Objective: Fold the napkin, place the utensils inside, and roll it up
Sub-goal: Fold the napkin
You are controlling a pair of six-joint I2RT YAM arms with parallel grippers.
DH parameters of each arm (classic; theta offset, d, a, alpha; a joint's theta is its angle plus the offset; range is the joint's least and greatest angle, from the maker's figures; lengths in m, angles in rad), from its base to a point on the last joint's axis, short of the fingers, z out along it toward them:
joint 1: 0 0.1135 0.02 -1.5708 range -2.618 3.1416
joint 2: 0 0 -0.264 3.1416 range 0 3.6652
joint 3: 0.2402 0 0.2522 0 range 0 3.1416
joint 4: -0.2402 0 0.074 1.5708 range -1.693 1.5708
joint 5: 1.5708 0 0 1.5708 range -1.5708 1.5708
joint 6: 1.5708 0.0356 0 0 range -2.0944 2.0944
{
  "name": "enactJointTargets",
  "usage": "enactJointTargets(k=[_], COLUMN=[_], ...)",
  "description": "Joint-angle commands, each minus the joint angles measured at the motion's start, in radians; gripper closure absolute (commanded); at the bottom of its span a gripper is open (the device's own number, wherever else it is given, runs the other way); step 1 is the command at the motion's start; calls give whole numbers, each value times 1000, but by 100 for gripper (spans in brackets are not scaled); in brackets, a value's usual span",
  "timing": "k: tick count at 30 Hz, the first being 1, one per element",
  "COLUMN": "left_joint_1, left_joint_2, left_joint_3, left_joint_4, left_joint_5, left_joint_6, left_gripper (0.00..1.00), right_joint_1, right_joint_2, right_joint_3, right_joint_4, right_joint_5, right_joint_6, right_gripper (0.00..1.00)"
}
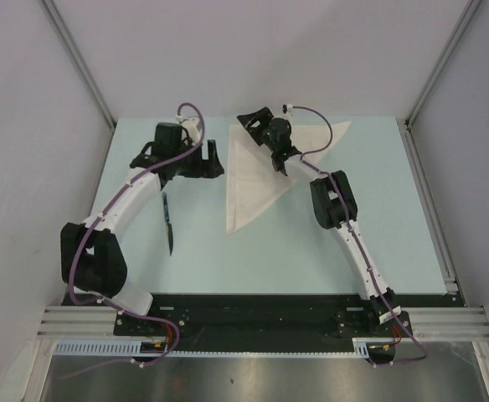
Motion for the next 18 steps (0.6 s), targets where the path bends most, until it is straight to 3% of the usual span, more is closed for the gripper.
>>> enactJointTargets(k=[1, 7, 11, 18], left_joint_1=[-107, -211, -257, -299], left_joint_2=[2, -59, -90, -72], left_joint_3=[-127, -362, -458, -493], left_joint_4=[91, 229, 286, 315], left_joint_5=[16, -8, -4, -34], left_joint_6=[-90, -254, -288, -265], left_gripper=[15, 24, 29, 34], right_joint_1=[-66, -220, -312, -369], right_joint_2=[-380, -695, -868, -981], right_joint_3=[-212, -590, -820, -996], right_joint_4=[54, 0, -5, -48], right_joint_5=[-175, -289, -362, -404], right_joint_6=[-115, -155, -184, -243], right_gripper=[25, 28, 30, 30])
